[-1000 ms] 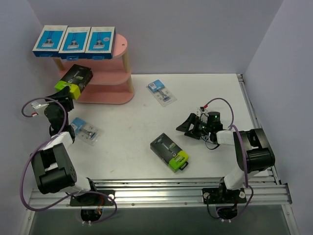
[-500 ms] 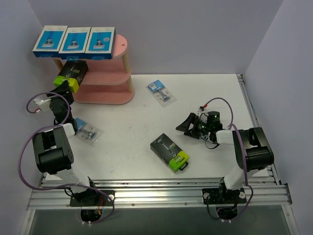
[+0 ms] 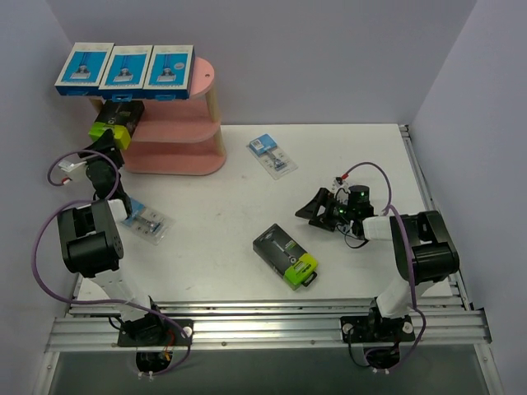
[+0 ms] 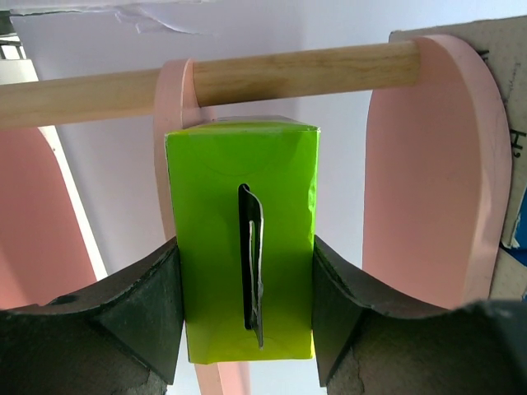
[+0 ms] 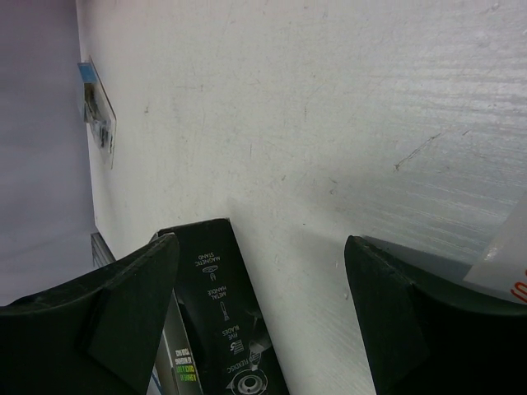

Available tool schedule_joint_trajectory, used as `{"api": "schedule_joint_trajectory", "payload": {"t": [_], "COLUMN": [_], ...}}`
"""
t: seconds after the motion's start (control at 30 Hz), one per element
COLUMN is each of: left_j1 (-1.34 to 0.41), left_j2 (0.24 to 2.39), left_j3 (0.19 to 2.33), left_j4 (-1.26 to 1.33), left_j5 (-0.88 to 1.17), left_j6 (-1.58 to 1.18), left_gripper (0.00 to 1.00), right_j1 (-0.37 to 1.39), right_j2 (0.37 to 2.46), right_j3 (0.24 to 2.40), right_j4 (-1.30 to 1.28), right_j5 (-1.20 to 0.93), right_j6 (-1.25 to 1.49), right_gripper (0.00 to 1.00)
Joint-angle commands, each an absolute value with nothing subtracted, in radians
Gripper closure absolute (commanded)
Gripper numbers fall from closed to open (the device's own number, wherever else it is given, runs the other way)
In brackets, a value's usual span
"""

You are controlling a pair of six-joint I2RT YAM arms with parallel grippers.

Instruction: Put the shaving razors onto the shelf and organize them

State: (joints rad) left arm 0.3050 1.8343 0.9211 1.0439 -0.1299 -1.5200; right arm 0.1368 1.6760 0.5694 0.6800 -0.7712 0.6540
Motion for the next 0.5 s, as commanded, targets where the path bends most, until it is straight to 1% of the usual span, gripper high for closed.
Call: {"api": "schedule_joint_trajectory", "payload": {"t": [0.0,0.47], "left_j1": [0.293,0.222], "left_j2": [1.856,1.902], "left_j3": [0.980,1.037], "left_j4": [1.147,1.164], "left_j5": [-0.178,-0.311], "left_j6": [-1.529,-1.526], "left_gripper": [0.98,0.98], "right_j1": [0.127,0.124], "right_j2": [1.727,1.752], "right_j3": [0.560,0.561], "right_j4": [0.614,0.623], "right_j5": [-0.741,-0.747], "right_j6": [0.632,0.635], "right_gripper": [0.23,0.23]}}
